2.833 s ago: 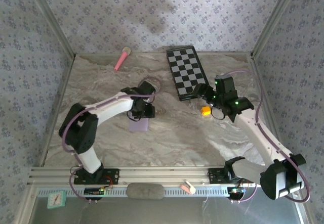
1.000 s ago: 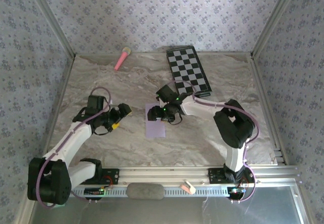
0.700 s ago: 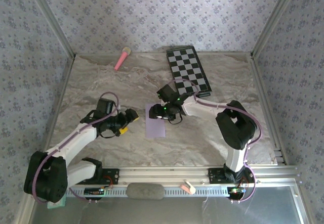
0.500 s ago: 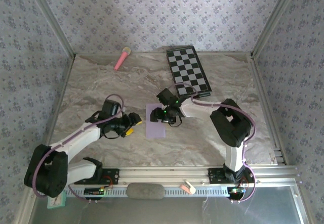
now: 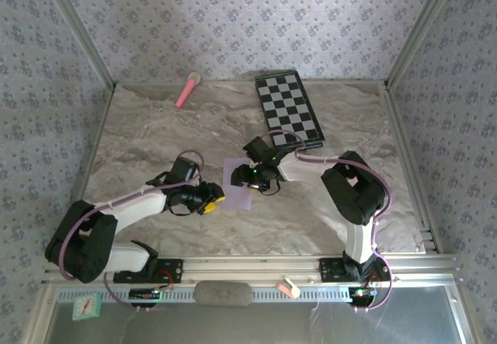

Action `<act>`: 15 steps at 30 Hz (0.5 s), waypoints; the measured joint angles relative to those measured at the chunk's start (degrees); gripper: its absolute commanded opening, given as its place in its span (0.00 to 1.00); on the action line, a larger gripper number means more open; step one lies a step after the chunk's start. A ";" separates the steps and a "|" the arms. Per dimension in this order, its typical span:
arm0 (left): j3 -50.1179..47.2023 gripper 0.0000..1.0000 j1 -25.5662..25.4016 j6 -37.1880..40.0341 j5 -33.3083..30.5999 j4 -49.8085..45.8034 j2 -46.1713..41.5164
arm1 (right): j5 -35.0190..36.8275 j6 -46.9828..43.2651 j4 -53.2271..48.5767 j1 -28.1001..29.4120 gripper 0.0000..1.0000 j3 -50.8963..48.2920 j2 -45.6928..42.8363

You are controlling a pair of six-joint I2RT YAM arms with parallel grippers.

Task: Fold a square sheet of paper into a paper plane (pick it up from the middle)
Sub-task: Third fold the triangle at the center of the table.

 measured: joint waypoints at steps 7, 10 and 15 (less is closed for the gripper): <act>0.00 0.48 -2.08 -0.15 -0.20 0.57 1.14 | -0.52 0.00 0.35 -0.24 0.62 -0.20 -0.09; 0.04 0.48 -2.12 -0.15 -0.15 0.79 2.14 | -0.74 0.00 0.35 -0.28 0.62 -0.20 -0.09; 0.50 0.47 -2.19 -0.13 0.48 1.38 4.22 | -0.74 0.00 0.35 -0.28 0.62 -0.20 -0.09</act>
